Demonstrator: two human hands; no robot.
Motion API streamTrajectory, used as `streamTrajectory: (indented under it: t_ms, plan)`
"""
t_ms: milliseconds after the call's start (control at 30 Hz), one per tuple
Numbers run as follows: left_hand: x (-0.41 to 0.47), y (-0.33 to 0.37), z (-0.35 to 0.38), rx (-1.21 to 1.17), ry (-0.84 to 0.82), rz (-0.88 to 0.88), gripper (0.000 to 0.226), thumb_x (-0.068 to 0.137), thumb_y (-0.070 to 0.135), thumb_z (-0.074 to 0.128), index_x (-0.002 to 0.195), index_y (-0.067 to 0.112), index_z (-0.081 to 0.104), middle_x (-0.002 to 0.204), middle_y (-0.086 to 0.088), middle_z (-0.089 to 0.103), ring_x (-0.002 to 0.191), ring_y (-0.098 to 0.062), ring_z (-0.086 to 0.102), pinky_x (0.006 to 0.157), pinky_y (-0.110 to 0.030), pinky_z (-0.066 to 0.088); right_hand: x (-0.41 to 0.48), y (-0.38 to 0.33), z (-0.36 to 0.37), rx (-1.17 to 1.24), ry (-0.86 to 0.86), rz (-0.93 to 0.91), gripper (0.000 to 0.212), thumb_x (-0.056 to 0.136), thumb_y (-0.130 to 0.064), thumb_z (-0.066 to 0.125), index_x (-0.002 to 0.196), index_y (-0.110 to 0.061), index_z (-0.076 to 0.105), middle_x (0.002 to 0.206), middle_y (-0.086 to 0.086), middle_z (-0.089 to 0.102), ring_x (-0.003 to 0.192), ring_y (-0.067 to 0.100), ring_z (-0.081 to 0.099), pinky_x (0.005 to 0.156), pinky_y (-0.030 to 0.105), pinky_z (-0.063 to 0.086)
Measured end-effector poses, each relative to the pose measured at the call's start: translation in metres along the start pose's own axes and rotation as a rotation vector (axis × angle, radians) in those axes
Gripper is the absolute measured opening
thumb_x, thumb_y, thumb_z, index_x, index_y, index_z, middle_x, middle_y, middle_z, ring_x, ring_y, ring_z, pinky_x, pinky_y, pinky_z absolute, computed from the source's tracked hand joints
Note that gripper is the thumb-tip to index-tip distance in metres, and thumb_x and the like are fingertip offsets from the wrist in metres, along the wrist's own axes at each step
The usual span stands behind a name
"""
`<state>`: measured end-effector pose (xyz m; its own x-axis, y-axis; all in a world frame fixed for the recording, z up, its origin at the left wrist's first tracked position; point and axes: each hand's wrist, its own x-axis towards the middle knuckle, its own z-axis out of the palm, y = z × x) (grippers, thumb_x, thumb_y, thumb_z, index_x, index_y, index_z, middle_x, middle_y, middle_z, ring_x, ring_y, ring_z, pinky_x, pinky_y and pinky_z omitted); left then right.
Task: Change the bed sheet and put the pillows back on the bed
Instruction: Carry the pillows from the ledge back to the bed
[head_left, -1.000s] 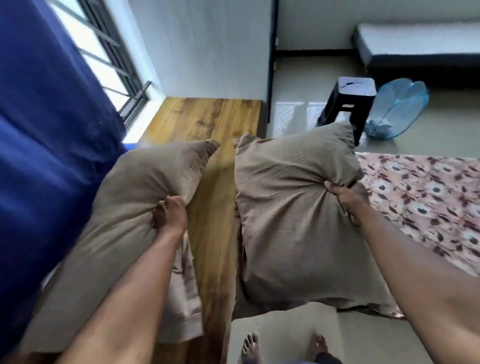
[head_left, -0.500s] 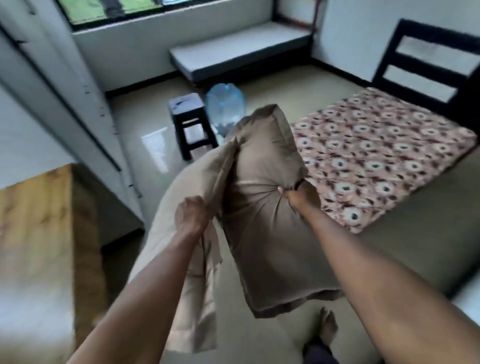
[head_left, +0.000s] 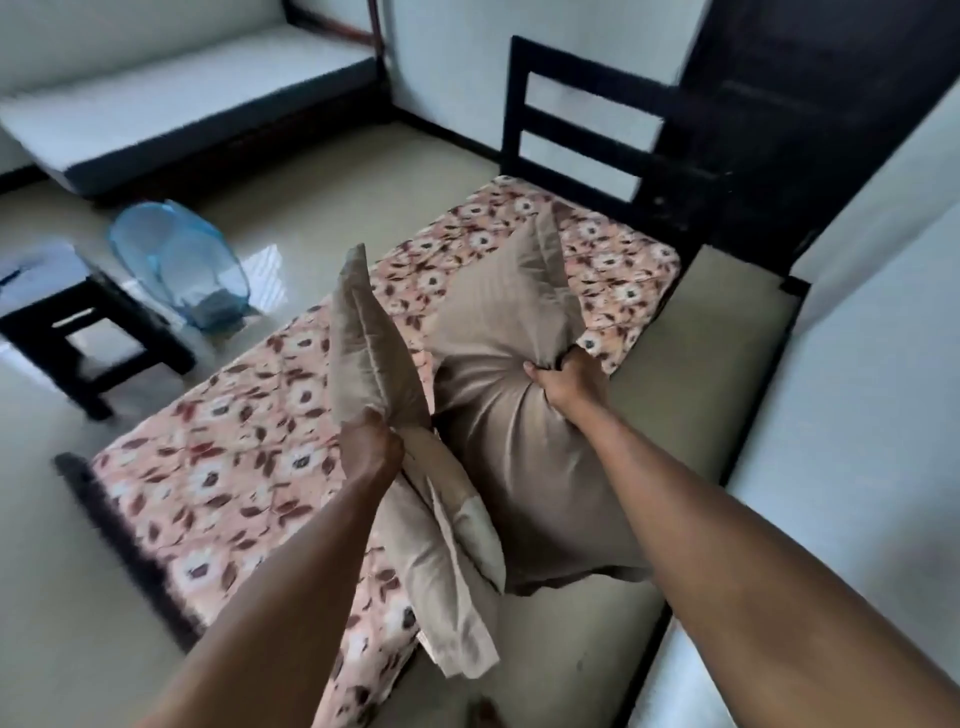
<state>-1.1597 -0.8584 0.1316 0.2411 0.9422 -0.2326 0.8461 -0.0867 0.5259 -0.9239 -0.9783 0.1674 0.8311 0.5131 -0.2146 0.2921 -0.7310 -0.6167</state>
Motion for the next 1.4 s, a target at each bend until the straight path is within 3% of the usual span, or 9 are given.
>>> streamTrajectory:
  t_ms: [267, 467, 600, 800, 933, 1067, 1167, 1267, 1400]
  plan:
    - [0.089, 0.173, 0.088, -0.028, -0.093, 0.132, 0.019, 0.082, 0.008, 0.063, 0.096, -0.005, 0.066, 0.100, -0.029, 0.066, 0.097, -0.044, 0.065, 0.072, -0.039, 0.048, 0.144, 0.040, -0.097, -0.058, 0.106, 0.104, 0.058, 0.089, -0.048, 0.075, 0.126, -0.005, 0.065, 0.128, 0.022, 0.067, 0.117, 0.040, 0.064, 0.090, 0.038, 0.051]
    - [0.214, 0.283, 0.169, -0.015, -0.115, 0.141, 0.024, 0.085, 0.010, 0.064, 0.102, -0.007, 0.065, 0.105, -0.032, 0.065, 0.102, -0.048, 0.063, 0.080, -0.044, 0.052, 0.319, 0.073, -0.133, -0.126, 0.109, 0.168, 0.053, 0.089, -0.048, 0.075, 0.121, -0.007, 0.067, 0.126, 0.021, 0.069, 0.116, 0.039, 0.065, 0.088, 0.038, 0.051]
    - [0.281, 0.358, 0.194, -0.056, -0.125, 0.120, 0.021, 0.081, 0.008, 0.066, 0.096, -0.007, 0.066, 0.099, -0.032, 0.065, 0.098, -0.047, 0.064, 0.075, -0.042, 0.050, 0.426, 0.065, -0.151, -0.203, 0.050, 0.164, 0.054, 0.088, -0.050, 0.074, 0.120, -0.007, 0.066, 0.127, 0.020, 0.068, 0.116, 0.038, 0.065, 0.091, 0.039, 0.053]
    - [0.392, 0.466, 0.214, -0.054, -0.058, 0.106, 0.024, 0.082, 0.010, 0.067, 0.098, -0.008, 0.065, 0.101, -0.034, 0.064, 0.097, -0.048, 0.063, 0.075, -0.042, 0.049, 0.581, 0.029, -0.181, -0.313, -0.024, 0.088, 0.066, 0.090, -0.054, 0.071, 0.133, -0.006, 0.057, 0.138, 0.020, 0.061, 0.126, 0.039, 0.059, 0.099, 0.041, 0.049]
    - [0.457, 0.518, 0.242, -0.050, -0.005, 0.047, 0.020, 0.078, 0.009, 0.064, 0.091, -0.007, 0.064, 0.095, -0.035, 0.064, 0.092, -0.048, 0.063, 0.069, -0.038, 0.043, 0.702, 0.009, -0.180, -0.346, -0.123, 0.019, 0.064, 0.092, -0.055, 0.068, 0.132, -0.007, 0.058, 0.137, 0.017, 0.062, 0.124, 0.038, 0.060, 0.092, 0.038, 0.047]
    - [0.518, 0.559, 0.290, -0.074, 0.042, -0.071, 0.014, 0.077, 0.009, 0.060, 0.081, -0.004, 0.062, 0.085, -0.030, 0.063, 0.085, -0.046, 0.062, 0.064, -0.037, 0.041, 0.845, -0.007, -0.152, -0.314, -0.254, -0.069, 0.071, 0.088, -0.056, 0.071, 0.137, -0.007, 0.057, 0.142, 0.018, 0.059, 0.130, 0.037, 0.056, 0.104, 0.040, 0.047]
    - [0.553, 0.576, 0.326, -0.064, 0.112, -0.170, 0.016, 0.074, 0.010, 0.056, 0.078, -0.004, 0.062, 0.084, -0.032, 0.064, 0.082, -0.046, 0.063, 0.066, -0.040, 0.044, 0.945, -0.018, -0.125, -0.290, -0.447, -0.119, 0.067, 0.086, -0.048, 0.078, 0.136, -0.008, 0.058, 0.139, 0.016, 0.062, 0.128, 0.034, 0.058, 0.104, 0.036, 0.048]
    - [0.572, 0.591, 0.348, -0.061, 0.160, -0.260, 0.009, 0.075, 0.004, 0.057, 0.068, 0.007, 0.053, 0.081, -0.033, 0.064, 0.080, -0.046, 0.063, 0.066, -0.039, 0.040, 1.025, -0.033, -0.108, -0.261, -0.559, -0.181, 0.079, 0.083, -0.045, 0.082, 0.145, -0.007, 0.051, 0.145, 0.015, 0.058, 0.134, 0.031, 0.054, 0.107, 0.031, 0.044]
    - [0.595, 0.603, 0.378, -0.047, 0.175, -0.328, 0.012, 0.063, 0.018, 0.045, 0.065, 0.007, 0.049, 0.074, -0.033, 0.062, 0.073, -0.045, 0.061, 0.063, -0.038, 0.038, 1.124, -0.039, -0.081, -0.204, -0.621, -0.179, 0.069, 0.087, -0.039, 0.081, 0.141, -0.003, 0.056, 0.140, 0.018, 0.061, 0.131, 0.032, 0.057, 0.095, 0.024, 0.042]
